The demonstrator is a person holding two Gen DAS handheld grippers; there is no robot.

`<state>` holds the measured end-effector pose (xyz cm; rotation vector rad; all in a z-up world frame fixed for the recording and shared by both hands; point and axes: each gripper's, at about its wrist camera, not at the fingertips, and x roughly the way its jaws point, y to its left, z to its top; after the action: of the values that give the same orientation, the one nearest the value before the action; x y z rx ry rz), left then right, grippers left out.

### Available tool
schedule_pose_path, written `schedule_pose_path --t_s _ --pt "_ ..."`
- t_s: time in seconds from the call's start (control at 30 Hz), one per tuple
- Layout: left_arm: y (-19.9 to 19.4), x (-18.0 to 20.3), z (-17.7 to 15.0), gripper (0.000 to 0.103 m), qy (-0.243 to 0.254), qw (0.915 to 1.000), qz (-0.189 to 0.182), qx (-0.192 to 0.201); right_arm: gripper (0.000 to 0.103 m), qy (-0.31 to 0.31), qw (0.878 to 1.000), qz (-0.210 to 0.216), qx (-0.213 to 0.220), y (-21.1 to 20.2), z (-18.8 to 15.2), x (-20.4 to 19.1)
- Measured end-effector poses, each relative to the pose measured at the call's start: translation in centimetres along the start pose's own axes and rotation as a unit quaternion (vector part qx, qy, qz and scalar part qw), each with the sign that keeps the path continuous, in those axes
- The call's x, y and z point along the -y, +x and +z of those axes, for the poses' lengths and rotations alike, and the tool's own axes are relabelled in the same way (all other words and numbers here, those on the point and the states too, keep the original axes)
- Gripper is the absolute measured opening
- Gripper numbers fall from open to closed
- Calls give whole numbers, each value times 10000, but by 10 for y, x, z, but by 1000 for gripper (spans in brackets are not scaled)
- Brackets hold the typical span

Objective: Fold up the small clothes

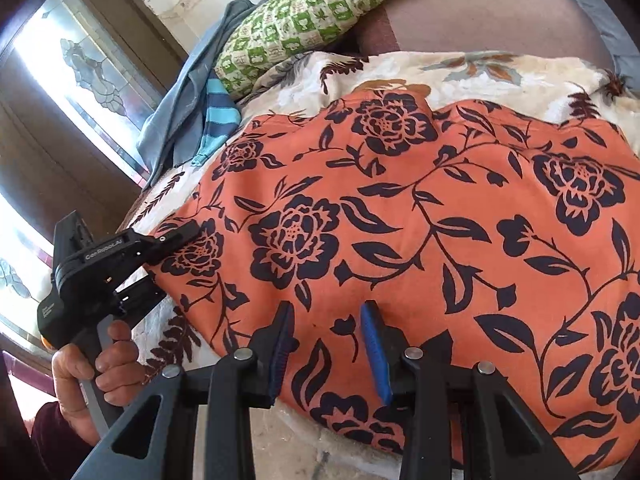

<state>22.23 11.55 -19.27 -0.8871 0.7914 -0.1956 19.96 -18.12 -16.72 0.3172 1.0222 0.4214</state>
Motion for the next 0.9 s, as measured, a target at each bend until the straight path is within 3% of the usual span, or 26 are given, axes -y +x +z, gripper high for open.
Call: schedule_pose_path --t_s 0.13,0.27,0.53,0.67,0.77,0.83,0.9 --pt "-15 23 0 17 437 9983 -351 154 39 268 9993 70 241 -15 2 14" --pt "-30 57 -10 17 1089 9924 -498 284 39 888 9932 536 529 -31 0 45" --pt "-29 162 -54 17 2334 9691 -750 287 39 1919 9708 777 1209 -73 0 123" --pt "3 220 -103 17 2838 9548 -881 -105 39 2568 9460 903 1759 -115 0 180" --pt "46 252 -158 18 3142 9434 -888 -591 38 2907 9298 871 2084 -142 -4 218" --pt "82 263 -201 23 3451 9299 -797 -994 38 3089 9202 846 2249 -157 -9 241" --pt "115 262 -240 32 3741 9112 -455 -1664 38 3283 9113 894 2319 -168 -15 262"
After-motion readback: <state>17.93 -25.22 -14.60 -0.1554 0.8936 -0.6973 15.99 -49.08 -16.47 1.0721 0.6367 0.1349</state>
